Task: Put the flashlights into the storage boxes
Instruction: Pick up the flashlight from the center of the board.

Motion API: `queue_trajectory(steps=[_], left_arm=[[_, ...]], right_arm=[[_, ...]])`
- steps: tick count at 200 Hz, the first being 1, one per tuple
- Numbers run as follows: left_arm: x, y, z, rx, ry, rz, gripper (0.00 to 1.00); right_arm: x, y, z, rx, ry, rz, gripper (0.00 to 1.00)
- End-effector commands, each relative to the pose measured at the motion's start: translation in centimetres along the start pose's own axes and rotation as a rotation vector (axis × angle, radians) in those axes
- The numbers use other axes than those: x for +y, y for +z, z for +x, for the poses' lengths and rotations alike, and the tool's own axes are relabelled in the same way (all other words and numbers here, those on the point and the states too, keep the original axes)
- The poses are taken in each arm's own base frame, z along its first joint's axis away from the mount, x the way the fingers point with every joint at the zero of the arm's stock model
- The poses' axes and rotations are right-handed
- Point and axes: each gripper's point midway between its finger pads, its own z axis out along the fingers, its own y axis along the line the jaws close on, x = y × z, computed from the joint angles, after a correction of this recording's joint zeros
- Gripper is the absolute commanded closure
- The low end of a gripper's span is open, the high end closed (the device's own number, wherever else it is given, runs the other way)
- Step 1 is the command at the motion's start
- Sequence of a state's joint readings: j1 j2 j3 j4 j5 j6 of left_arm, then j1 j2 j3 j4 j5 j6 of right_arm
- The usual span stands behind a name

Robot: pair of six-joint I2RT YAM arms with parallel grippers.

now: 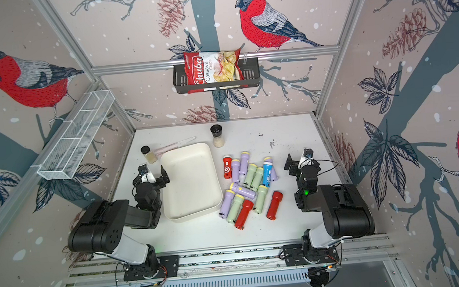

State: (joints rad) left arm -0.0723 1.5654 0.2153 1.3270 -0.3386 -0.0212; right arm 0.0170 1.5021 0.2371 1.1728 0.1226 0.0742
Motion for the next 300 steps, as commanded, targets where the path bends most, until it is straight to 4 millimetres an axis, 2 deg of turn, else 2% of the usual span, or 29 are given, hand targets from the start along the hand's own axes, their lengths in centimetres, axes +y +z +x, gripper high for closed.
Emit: queue_trajectory(steps=[1, 171, 207, 237, 252, 265, 288, 291, 300], left_arm=[[-0.1, 0.0, -0.7, -0.026, -0.006, 0.005, 0.03], [-0.4, -0.3, -1.0, -0.036, -0.002, 0.026, 0.04], [-0.6, -0.7, -3.0, -0.043, 0.019, 0.013, 0.04], [-2.3, -1.6, -6.8, -0.085, -0.008, 0.077, 0.07], [-4.2, -2.2, -8.8, -0.098, -0.018, 0.183, 0.09], [-5.0, -2.4, -10.1, -0.082, -0.035, 0.219, 0.1], [-6.4, -2.9, -10.6, -0.008, -0.072, 0.29, 0.13], [-6.7, -3.0, -10.6, -0.001, -0.079, 0.309, 0.14], [-7.5, -3.6, -10.6, 0.018, -0.11, 0.357, 0.16]], right_arm=[[-0.2, 0.0, -0.6, -0.023, -0.002, 0.008, 0.0], [-0.1, -0.1, -0.5, -0.022, -0.001, 0.003, 0.0], [0.0, 0.0, -1.3, -0.021, -0.009, 0.025, 0.0], [0.2, 1.2, -3.4, 0.095, 0.014, 0.043, 0.0], [1.0, 1.7, -4.2, 0.171, 0.007, 0.013, 0.0], [2.0, 1.7, -4.8, 0.223, -0.003, -0.034, 0.0], [4.2, 0.9, -5.1, 0.3, 0.004, -0.154, 0.0], [4.4, 0.5, -5.9, 0.283, 0.011, -0.169, 0.0], [4.9, -0.1, -6.2, 0.292, 0.033, -0.192, 0.01]])
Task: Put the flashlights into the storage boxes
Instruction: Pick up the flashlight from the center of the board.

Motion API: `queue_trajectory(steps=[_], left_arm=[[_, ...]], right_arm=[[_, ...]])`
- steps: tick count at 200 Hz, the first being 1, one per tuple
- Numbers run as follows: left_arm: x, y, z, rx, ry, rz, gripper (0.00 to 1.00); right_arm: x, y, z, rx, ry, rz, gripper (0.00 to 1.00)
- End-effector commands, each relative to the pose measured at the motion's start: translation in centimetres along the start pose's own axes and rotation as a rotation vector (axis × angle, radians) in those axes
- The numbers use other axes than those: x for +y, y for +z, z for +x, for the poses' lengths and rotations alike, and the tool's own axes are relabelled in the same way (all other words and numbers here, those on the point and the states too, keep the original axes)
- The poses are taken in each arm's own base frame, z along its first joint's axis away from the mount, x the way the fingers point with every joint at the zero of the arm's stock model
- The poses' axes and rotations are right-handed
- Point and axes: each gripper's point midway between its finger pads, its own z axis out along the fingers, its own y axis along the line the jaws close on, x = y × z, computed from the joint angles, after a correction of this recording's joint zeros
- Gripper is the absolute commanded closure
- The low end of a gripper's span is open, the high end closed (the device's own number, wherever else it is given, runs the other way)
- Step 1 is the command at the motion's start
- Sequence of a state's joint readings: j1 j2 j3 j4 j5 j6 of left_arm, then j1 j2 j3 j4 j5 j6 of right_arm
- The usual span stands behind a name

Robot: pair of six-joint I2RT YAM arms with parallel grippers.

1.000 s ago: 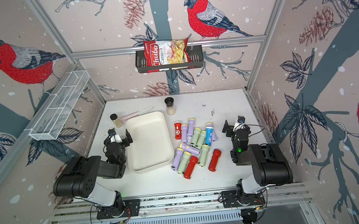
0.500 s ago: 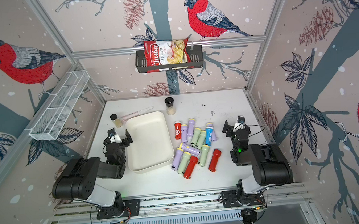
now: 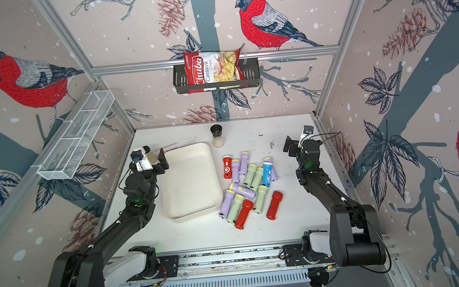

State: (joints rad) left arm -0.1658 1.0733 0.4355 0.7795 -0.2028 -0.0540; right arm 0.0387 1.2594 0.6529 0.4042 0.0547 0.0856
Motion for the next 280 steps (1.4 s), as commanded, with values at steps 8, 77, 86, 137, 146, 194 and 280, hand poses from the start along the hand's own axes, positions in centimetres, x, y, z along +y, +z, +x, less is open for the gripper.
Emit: queue_trajectory(steps=[8, 77, 86, 137, 146, 194, 280], left_arm=[[-3.1, -0.9, 3.0, 0.18, -0.101, 0.156, 0.17], [-6.4, -2.5, 4.3, 0.359, -0.178, 0.276, 0.24], [-6.5, -2.5, 4.4, 0.364, -0.188, 0.28, 0.24], [-6.4, -2.2, 5.2, 0.387, -0.189, 0.269, 0.24], [-6.4, -2.2, 5.3, 0.391, -0.187, 0.267, 0.25], [-6.7, -2.0, 5.4, 0.398, -0.192, 0.283, 0.25], [-6.6, -2.1, 5.6, 0.402, -0.189, 0.277, 0.25]], right_arm=[[2.0, -1.8, 3.1, 0.188, 0.073, -0.106, 0.0], [2.8, -2.9, 7.9, 0.431, 0.182, -0.064, 0.0], [3.2, -2.9, 8.6, 0.456, 0.158, -0.055, 0.0], [7.5, -2.7, 11.9, 0.603, 0.007, -0.097, 0.0], [8.3, -2.7, 12.7, 0.645, -0.004, -0.12, 0.0], [10.6, -2.2, 16.4, 0.813, -0.001, -0.155, 0.11], [11.3, -1.2, 15.9, 0.744, -0.01, -0.116, 0.47]])
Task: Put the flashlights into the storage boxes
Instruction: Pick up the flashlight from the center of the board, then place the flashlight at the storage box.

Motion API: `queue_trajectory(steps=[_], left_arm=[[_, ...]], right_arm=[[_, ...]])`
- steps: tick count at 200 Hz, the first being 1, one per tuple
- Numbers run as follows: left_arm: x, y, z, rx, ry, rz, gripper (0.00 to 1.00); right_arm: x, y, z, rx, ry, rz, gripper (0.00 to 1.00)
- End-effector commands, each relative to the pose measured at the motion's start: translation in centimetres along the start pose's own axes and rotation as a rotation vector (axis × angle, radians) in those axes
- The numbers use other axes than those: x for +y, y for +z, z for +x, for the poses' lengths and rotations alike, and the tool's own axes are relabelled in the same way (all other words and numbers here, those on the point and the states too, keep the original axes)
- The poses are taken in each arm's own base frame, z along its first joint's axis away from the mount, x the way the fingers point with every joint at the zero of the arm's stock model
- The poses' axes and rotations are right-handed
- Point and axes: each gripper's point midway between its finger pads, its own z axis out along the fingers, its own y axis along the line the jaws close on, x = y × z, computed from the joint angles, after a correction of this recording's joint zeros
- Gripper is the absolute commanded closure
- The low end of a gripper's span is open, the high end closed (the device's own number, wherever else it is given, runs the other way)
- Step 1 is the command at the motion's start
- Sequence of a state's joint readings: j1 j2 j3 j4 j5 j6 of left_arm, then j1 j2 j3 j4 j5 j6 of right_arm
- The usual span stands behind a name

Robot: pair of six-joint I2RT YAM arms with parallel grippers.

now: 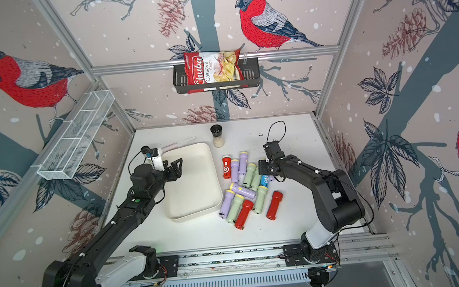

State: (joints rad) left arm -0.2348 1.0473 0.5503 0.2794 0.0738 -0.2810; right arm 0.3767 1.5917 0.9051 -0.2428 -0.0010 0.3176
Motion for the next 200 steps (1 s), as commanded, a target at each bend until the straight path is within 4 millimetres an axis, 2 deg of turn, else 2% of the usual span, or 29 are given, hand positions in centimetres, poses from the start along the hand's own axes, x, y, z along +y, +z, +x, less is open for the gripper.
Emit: queue_trajectory(steps=[1, 25, 55, 77, 104, 107, 121, 160, 189, 200], left_arm=[[0.0, -0.1, -0.4, -0.01, 0.003, -0.002, 0.25], [0.1, -0.2, -0.4, -0.01, 0.004, -0.006, 0.25], [-0.3, -0.3, -0.5, -0.01, -0.003, 0.009, 0.25], [-2.3, -0.6, -1.0, -0.021, -0.003, 0.121, 0.28], [-6.2, -1.4, -1.3, -0.03, 0.018, 0.336, 0.31], [-6.7, -1.5, -1.3, -0.029, 0.026, 0.36, 0.32], [-9.0, -1.8, -0.8, -0.014, 0.077, 0.447, 0.35], [-16.2, -3.2, 1.9, 0.034, 0.266, 0.647, 0.34], [-18.8, -2.8, 4.5, 0.112, 0.314, 0.712, 0.34], [-19.8, -2.6, 5.3, 0.135, 0.33, 0.735, 0.37]], right_arm=[[-0.9, -0.4, -0.4, -0.022, 0.019, 0.06, 0.47], [-1.0, -1.2, -1.1, -0.063, 0.02, 0.065, 0.57], [-1.2, -2.9, -1.9, -0.123, 0.028, 0.066, 0.61], [-0.6, -4.9, -2.6, -0.191, 0.024, 0.027, 0.64], [3.2, -8.2, -3.8, -0.325, -0.042, -0.182, 0.67], [3.8, -9.2, -4.1, -0.359, -0.052, -0.215, 0.67], [6.1, -11.4, -4.3, -0.433, -0.102, -0.334, 0.67], [12.1, -16.2, -3.9, -0.516, -0.223, -0.618, 0.67], [15.7, -18.6, -3.3, -0.524, -0.275, -0.778, 0.67], [16.9, -19.1, -3.0, -0.516, -0.294, -0.826, 0.67]])
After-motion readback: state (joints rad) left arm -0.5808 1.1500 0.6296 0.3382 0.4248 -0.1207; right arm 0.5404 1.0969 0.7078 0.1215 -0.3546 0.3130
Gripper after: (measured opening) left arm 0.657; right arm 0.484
